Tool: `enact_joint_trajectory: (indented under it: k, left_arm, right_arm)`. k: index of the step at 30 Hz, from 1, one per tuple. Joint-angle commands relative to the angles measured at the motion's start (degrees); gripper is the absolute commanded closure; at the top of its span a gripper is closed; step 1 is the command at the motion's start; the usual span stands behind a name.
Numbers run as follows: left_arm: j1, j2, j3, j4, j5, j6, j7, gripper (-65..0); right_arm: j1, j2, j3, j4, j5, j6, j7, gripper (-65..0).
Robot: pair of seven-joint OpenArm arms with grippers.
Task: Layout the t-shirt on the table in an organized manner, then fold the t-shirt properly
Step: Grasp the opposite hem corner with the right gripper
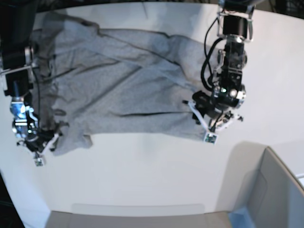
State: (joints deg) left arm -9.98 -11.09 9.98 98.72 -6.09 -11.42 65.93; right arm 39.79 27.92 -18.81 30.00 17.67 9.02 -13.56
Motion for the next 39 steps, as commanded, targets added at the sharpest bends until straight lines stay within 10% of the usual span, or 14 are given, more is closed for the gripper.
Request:
enact_joint_trajectory:
  k: [1,15,26,39]
  left_arm:
    - [-1.14,-0.12,-0.09,1.02,0.07,0.12,-1.18,-23.5]
    - [-1.06,-0.12,-0.09,1.02,0.07,0.12,-1.1,-23.5]
    - [-1.32,-0.12,-0.44,1.02,0.07,0.12,-1.18,-23.5]
    - [-1.58,-0.12,-0.62,1.02,0.07,0.12,-1.27,-23.5]
  right_arm:
    - [2.45,0.96,0.21,-1.3,0.04,-0.44,3.41,-24.0]
    - [2.36,-0.27,-0.05,-7.63,0.04,-0.36,9.74,-23.9]
    - [0.87,-1.07,-0.14,-7.1,0.04,0.08,4.9,-0.5]
    - [-4.05,1.84,2.59,16.02,0.48,-0.44,-4.68,0.0]
